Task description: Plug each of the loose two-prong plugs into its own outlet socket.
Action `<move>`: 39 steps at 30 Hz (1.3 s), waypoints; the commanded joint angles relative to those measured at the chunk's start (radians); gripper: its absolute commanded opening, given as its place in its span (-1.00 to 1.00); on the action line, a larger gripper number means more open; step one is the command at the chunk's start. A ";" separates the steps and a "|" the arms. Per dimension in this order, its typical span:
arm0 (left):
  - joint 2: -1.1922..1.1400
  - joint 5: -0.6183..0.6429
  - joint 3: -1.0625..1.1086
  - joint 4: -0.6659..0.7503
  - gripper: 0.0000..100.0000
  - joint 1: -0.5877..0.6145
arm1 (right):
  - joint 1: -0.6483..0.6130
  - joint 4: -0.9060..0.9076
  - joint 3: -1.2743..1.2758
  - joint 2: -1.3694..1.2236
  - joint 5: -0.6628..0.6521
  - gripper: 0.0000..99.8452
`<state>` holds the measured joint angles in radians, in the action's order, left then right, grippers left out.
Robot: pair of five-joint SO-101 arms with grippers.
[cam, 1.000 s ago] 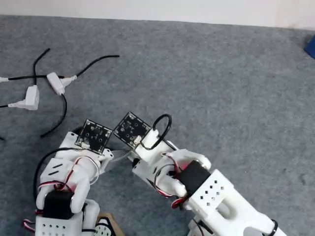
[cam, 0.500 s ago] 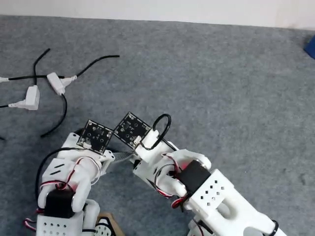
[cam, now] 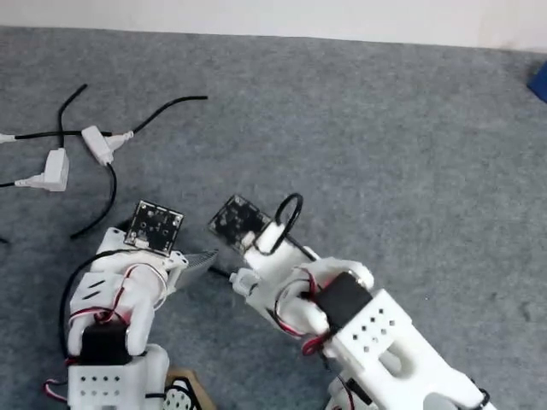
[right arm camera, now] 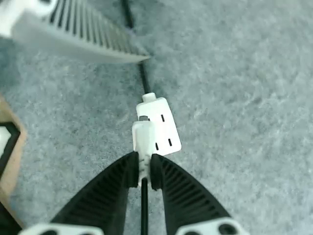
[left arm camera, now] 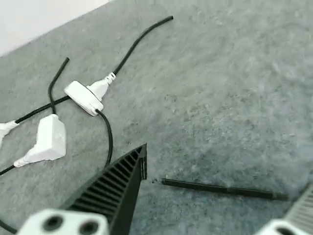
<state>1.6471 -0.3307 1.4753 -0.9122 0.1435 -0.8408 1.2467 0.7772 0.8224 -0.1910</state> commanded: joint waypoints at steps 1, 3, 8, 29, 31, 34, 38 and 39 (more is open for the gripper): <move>0.005 0.009 0.018 0.051 -0.09 0.018 | 0.042 0.030 -0.130 -0.154 0.074 -0.99; 0.005 0.009 0.027 0.057 -0.09 0.018 | 0.048 0.067 -0.213 -0.266 0.137 -0.99; 0.005 0.009 0.031 0.057 -0.09 0.071 | 0.048 0.280 -0.530 -0.522 0.267 -0.99; 0.005 0.012 0.226 0.253 -0.09 0.150 | 0.079 0.515 -1.012 -0.888 0.560 -0.99; 0.005 0.012 0.226 0.252 -0.09 0.150 | 0.081 0.516 -1.004 -0.888 0.560 -0.99; 0.005 0.012 0.226 0.252 -0.09 0.148 | 0.087 0.518 -1.001 -0.888 0.560 -0.99; 0.005 0.012 0.226 0.252 -0.09 0.147 | 0.077 0.518 -0.970 -0.886 0.559 -0.99; 0.005 0.012 0.226 0.252 -0.09 0.145 | 0.070 0.518 -0.955 -0.886 0.559 -0.99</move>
<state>1.6471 -0.3307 1.6840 -0.6790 0.2831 -0.7687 1.7423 -0.1834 -0.0798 0.3567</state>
